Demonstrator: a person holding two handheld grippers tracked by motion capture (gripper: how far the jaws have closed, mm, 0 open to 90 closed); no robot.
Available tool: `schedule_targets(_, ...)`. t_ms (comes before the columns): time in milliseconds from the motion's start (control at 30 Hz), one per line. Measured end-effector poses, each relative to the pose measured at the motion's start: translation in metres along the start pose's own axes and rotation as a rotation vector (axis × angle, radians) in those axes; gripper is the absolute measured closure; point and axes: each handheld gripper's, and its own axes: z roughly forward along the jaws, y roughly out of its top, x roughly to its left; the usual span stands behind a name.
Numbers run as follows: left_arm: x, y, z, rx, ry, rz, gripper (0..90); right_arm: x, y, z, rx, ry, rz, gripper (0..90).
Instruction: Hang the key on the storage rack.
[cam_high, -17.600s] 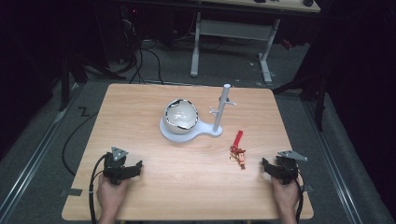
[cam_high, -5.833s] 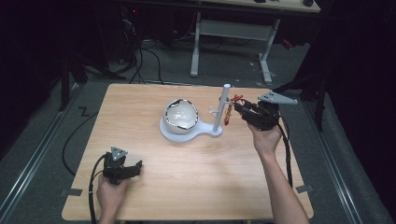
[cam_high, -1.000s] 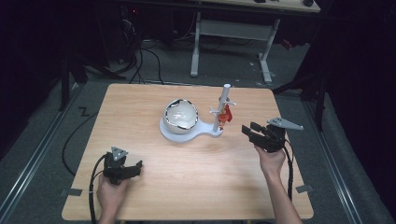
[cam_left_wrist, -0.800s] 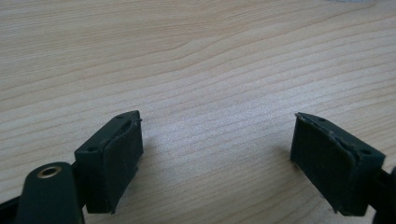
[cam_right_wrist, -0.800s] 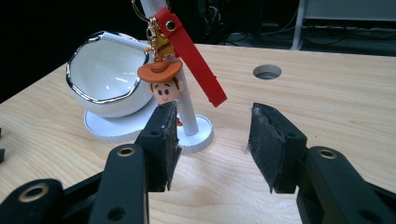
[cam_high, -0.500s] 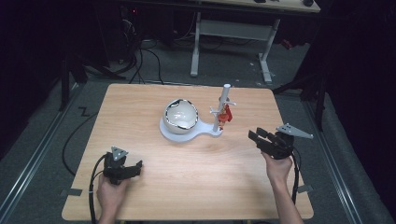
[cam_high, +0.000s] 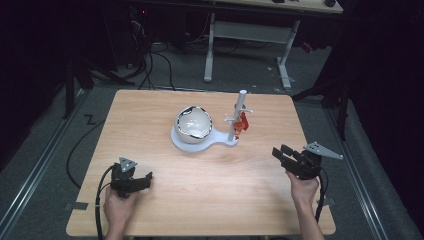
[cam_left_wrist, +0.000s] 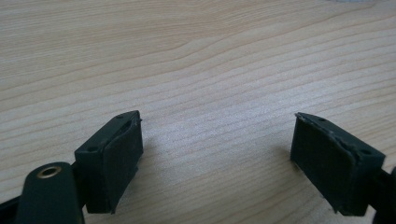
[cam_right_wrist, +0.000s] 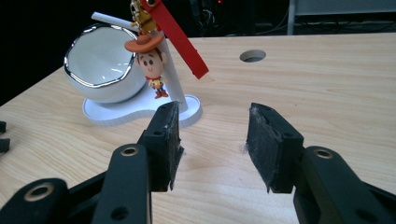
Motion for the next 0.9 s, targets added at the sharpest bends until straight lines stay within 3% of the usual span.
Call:
schedule_targets(433,0.000,0.000,0.000,0.000,0.000,0.000,17.2,-0.009,-0.027,0.002,0.046,-0.035,0.025,53.9)
schedule_targets(567,0.000,0.000,0.000,0.000,0.000,0.000,17.2,-0.011,-0.035,0.006,0.075,-0.072,0.012,53.8)
schedule_targets(900,0.000,0.000,0.000,0.000,0.000,0.000,17.2,-0.016,-0.048,0.011,0.121,-0.113,-0.003,53.7)
